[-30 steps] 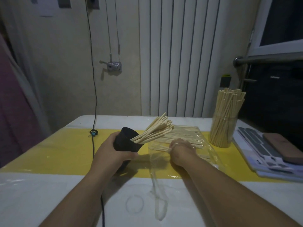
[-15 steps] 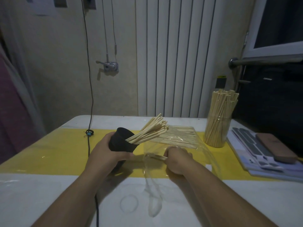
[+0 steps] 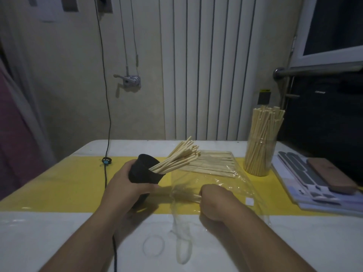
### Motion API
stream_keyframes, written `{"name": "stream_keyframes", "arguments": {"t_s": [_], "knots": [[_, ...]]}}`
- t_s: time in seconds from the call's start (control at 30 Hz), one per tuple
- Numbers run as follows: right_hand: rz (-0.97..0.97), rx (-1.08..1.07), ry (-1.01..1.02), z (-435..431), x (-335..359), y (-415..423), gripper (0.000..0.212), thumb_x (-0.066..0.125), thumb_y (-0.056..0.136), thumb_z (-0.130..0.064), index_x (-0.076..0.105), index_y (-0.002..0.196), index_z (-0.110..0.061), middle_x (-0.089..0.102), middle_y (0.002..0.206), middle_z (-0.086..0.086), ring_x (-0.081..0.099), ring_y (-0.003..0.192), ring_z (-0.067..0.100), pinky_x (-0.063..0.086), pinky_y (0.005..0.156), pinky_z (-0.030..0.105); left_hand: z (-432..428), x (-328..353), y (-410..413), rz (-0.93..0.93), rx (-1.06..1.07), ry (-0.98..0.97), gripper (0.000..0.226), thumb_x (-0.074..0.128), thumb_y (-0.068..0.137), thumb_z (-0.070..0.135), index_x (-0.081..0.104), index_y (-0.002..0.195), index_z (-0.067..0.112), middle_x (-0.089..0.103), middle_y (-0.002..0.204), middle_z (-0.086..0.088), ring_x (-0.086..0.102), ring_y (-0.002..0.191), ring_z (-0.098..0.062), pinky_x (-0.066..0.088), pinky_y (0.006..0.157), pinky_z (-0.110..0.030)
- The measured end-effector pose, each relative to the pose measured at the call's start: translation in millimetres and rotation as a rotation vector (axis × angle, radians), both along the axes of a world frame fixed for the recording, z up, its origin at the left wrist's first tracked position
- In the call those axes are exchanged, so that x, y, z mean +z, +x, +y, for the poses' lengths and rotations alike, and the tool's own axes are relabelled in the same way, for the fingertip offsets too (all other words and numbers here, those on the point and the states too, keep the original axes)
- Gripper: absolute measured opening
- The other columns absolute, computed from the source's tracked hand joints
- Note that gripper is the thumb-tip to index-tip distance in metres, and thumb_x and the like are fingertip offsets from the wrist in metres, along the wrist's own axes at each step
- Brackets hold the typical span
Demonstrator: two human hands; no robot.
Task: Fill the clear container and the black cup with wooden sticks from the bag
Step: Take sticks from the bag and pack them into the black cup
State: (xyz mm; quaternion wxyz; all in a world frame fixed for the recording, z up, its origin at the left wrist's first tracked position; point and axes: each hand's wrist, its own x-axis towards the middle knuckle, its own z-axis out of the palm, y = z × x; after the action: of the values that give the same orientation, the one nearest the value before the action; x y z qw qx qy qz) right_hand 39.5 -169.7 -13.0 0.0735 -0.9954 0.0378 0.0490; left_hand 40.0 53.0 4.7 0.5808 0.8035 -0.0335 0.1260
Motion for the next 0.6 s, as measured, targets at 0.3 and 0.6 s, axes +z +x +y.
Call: {"name": "stream_keyframes", "arguments": {"t_s": [0.3,0.6], "knots": [[-0.106,0.1,-0.034,-2.4,11.3,-15.1,0.019,0.05,0.09,-0.015,0.055,0.108,-0.018,0.06,0.11,0.005,0.059,0.101,0.029,0.04,0.071,0.031,-0.9,0.5,-1.0,-0.006,-0.014,0.007,0.061,0.09,0.065,0.011,0.052,0.094,0.049,0.062,0.096,0.022,0.057,0.086,0.001,0.043,0.063,-0.022],[-0.13,0.188,0.015,-3.1,33.6,-23.9,0.012,0.055,0.093,-0.029,0.049,0.085,-0.022,0.053,0.088,-0.002,0.057,0.088,0.025,0.042,0.068,0.031,0.7,-2.1,0.1,0.001,-0.01,0.001,0.059,0.09,0.064,0.013,0.054,0.096,0.047,0.064,0.099,0.02,0.06,0.091,-0.004,0.046,0.066,-0.027]]}}
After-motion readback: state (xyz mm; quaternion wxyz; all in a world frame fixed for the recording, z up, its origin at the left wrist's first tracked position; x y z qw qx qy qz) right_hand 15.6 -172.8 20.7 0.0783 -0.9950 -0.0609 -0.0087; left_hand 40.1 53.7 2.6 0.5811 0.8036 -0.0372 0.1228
